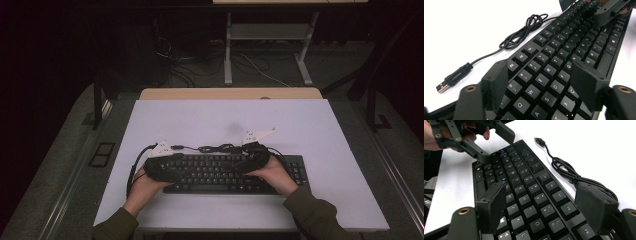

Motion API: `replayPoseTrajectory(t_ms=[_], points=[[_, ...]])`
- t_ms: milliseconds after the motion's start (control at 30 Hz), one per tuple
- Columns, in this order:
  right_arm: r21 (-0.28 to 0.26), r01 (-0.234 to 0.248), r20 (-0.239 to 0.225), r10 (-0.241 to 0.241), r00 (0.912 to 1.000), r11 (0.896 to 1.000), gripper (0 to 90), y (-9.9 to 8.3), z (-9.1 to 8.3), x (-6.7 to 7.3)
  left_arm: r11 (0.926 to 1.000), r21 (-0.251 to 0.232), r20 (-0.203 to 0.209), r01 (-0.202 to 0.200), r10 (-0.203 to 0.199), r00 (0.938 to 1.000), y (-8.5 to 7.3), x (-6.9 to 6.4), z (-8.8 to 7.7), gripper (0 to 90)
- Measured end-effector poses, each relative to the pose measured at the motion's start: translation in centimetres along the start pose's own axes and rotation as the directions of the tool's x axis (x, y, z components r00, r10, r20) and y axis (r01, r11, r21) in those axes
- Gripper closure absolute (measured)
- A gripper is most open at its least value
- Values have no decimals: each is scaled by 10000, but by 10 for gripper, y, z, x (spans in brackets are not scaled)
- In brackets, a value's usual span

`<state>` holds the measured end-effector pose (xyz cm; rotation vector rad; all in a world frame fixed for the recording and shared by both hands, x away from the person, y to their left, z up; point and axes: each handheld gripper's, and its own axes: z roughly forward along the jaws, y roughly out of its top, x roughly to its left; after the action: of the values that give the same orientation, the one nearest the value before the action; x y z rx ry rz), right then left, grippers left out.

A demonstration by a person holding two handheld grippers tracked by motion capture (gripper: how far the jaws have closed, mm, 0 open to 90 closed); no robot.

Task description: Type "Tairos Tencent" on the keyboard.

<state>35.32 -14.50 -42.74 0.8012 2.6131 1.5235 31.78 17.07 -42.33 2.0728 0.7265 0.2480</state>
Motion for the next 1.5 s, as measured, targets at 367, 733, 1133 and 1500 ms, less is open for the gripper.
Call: replayPoseTrajectory(t_ms=[367, 733, 1133, 1500], points=[[-14, -11, -15, 11, 10000, 10000, 249, 0, 1, 1, 9997, -224, 352, 117, -109, 9993, 6, 1, 7, 567], [-22, -15, 29, 15, 10000, 10000, 248, 0, 1, -1, 9999, 157, 888, 40, -54, 9960, 10, -3, 18, 842], [-3, -3, 15, 3, 10000, 10000, 248, 0, 2, 1, 9983, 547, 912, -206, 155, 9957, 11, -4, 25, 895], [-14, -28, 15, 28, 10000, 10000, 248, 0, 1, 1, 9964, 801, 976, -264, 185, 9951, 12, -4, 32, 895]])
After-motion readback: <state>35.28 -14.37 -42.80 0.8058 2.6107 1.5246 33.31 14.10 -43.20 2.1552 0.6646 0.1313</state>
